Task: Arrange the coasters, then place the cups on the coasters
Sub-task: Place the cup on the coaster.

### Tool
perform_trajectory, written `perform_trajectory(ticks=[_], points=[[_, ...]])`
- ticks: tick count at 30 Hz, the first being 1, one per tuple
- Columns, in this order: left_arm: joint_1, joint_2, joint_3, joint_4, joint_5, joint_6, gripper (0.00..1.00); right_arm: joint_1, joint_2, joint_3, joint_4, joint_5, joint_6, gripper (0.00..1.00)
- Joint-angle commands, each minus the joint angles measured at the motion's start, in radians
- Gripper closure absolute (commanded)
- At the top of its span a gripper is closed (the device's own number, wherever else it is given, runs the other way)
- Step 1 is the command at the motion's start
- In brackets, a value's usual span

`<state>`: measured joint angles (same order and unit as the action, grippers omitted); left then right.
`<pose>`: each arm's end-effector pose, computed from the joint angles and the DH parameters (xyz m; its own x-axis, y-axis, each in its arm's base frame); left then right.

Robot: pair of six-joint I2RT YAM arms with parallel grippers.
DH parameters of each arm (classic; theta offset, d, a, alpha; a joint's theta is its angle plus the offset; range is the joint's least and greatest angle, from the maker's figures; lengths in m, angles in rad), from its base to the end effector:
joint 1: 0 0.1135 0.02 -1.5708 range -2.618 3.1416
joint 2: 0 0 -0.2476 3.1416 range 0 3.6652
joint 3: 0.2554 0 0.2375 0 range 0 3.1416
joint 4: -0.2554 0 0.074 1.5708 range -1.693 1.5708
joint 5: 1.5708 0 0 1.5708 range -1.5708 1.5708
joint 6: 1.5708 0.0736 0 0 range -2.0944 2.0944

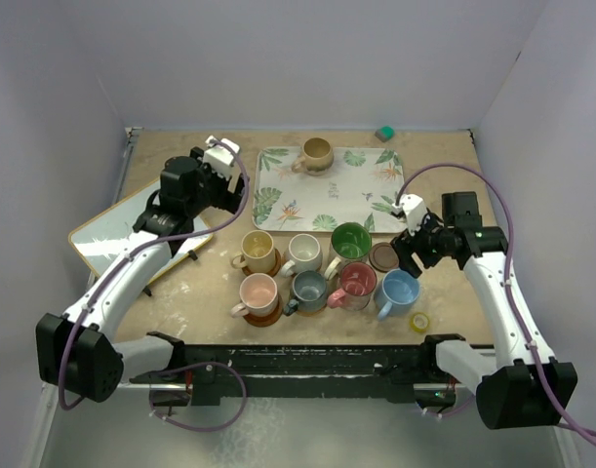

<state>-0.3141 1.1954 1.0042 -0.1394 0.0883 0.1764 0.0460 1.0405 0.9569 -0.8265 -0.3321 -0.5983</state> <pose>0.2886 -0.1006 0.3113 -0.2360 0.2605 -0.9362 0.4353 0.8897 0.1378 0.2155 0.0339 0.2543 -0.5147 -0.5567 -0.6521 -0.6453 0.7523 -0.1329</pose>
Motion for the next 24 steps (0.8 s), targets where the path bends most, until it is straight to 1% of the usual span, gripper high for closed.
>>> perform_trajectory(ticks=[1, 7, 14, 17, 20, 24], points=[[0.006, 0.036, 0.070, 0.068, 0.046, -0.003, 0.16, 0.005, -0.011, 0.036, -0.023, -0.024, 0.062, 0.23], [0.006, 0.104, 0.116, 0.089, 0.090, -0.036, 0.16, 0.005, -0.006, 0.036, -0.024, -0.001, 0.075, 0.24], [0.006, 0.247, 0.235, 0.098, 0.148, -0.092, 0.16, 0.004, -0.013, 0.036, 0.038, 0.014, 0.145, 0.25], [0.006, 0.335, 0.297, 0.105, 0.174, -0.116, 0.16, 0.005, -0.011, 0.079, 0.052, 0.012, 0.178, 0.25], [0.004, 0.429, 0.374, 0.106, 0.215, -0.150, 0.16, 0.005, -0.012, 0.085, 0.078, 0.005, 0.215, 0.25], [-0.010, 0.581, 0.503, 0.081, 0.221, -0.180, 0.16, 0.005, -0.013, 0.084, 0.105, 0.004, 0.254, 0.26]])
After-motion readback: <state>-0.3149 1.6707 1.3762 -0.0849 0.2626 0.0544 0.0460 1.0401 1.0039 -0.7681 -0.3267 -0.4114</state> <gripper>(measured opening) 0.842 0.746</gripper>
